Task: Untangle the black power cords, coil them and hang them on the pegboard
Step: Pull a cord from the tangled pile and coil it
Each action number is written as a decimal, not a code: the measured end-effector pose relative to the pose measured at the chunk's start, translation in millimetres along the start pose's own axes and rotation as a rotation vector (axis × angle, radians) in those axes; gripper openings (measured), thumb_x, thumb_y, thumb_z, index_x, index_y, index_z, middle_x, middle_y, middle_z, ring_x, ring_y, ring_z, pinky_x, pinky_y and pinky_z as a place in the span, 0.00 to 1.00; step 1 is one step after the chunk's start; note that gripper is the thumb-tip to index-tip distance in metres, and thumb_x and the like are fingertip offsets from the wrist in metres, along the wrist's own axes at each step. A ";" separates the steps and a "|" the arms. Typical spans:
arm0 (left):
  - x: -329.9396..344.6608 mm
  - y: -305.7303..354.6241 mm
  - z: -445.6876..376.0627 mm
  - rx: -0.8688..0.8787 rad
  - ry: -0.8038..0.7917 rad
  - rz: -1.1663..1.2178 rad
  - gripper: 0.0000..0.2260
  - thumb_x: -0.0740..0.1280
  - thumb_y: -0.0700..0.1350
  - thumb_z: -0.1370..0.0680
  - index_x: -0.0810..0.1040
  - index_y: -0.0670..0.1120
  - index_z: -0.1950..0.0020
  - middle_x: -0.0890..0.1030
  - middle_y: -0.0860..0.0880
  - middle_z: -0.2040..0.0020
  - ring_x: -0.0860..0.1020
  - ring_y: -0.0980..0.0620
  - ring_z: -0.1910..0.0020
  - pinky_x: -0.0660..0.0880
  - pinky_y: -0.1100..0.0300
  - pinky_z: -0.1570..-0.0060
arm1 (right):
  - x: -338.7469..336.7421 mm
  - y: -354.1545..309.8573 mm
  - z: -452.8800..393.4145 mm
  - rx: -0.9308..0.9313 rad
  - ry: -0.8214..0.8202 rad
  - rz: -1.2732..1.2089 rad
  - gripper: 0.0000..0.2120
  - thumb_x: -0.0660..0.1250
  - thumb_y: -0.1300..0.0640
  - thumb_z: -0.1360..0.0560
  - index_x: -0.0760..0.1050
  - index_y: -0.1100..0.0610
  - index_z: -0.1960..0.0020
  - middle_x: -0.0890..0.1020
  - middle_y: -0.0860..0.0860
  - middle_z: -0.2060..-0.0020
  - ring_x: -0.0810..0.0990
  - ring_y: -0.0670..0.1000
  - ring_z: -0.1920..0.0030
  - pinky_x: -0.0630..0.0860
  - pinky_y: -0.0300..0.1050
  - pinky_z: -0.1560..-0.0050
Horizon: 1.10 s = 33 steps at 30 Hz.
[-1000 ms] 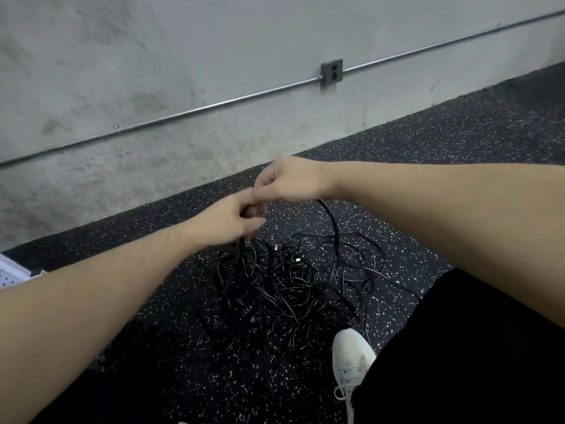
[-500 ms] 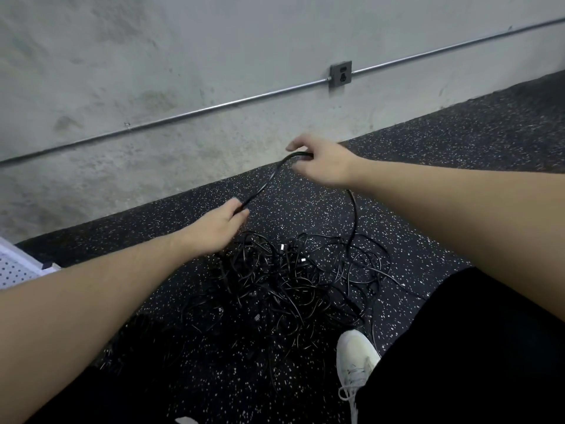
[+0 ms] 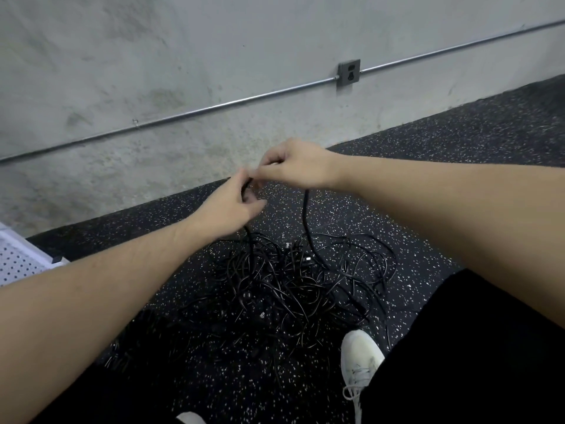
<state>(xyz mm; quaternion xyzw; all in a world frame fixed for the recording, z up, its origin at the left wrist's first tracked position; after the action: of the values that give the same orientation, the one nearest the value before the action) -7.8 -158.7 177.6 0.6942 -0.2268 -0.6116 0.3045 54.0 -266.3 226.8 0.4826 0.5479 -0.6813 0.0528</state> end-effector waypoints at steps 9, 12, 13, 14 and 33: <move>11.6 -54.8 18.3 -0.221 -0.210 -0.012 0.13 0.59 0.52 0.14 0.78 0.47 0.49 0.87 0.51 0.56 0.84 0.44 0.52 0.78 0.41 0.40 | -31.6 32.9 5.9 0.096 0.209 -0.432 0.12 0.65 0.48 0.20 0.68 0.48 0.60 0.70 0.46 0.69 0.67 0.46 0.71 0.69 0.44 0.66; 0.5 -50.0 16.4 -0.159 -0.105 -0.090 0.14 0.56 0.51 0.13 0.76 0.46 0.52 0.81 0.49 0.66 0.84 0.49 0.63 0.79 0.48 0.56 | -33.8 43.6 5.5 0.162 0.271 -0.220 0.09 0.63 0.51 0.19 0.75 0.56 0.52 0.78 0.51 0.62 0.74 0.49 0.67 0.76 0.46 0.63; -4.5 -45.3 16.3 -0.141 -0.056 -0.101 0.14 0.56 0.52 0.13 0.75 0.48 0.52 0.77 0.50 0.69 0.81 0.53 0.68 0.76 0.55 0.63 | -32.6 43.3 5.2 0.166 0.269 -0.108 0.08 0.63 0.53 0.19 0.77 0.56 0.44 0.80 0.51 0.55 0.76 0.48 0.64 0.77 0.43 0.63; -10.1 -40.7 15.6 -0.120 -0.003 -0.110 0.13 0.57 0.52 0.14 0.76 0.49 0.52 0.74 0.52 0.70 0.76 0.57 0.73 0.72 0.60 0.68 | -29.7 40.7 4.4 0.152 0.246 0.005 0.14 0.64 0.55 0.20 0.74 0.54 0.35 0.81 0.51 0.46 0.79 0.48 0.59 0.79 0.42 0.61; -12.2 -69.6 36.4 -0.182 -0.148 -0.099 0.04 0.67 0.46 0.17 0.80 0.51 0.50 0.87 0.54 0.58 0.72 0.61 0.73 0.68 0.62 0.69 | 23.0 -29.1 -9.6 -0.127 -0.090 -0.024 0.21 0.69 0.47 0.20 0.68 0.55 0.67 0.68 0.48 0.73 0.63 0.44 0.76 0.61 0.37 0.74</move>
<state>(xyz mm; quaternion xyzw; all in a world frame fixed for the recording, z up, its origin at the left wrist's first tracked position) -49.5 -106.1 135.2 0.6270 -0.1577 -0.6936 0.3178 30.1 -236.6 231.3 0.4404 0.5928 -0.6668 0.0997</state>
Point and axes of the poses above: each hand's wrist, its own z-axis away from the middle knuckle, its own x-axis out of the palm, y = z × x, the point moved 8 cm from there along -z, towards the middle knuckle
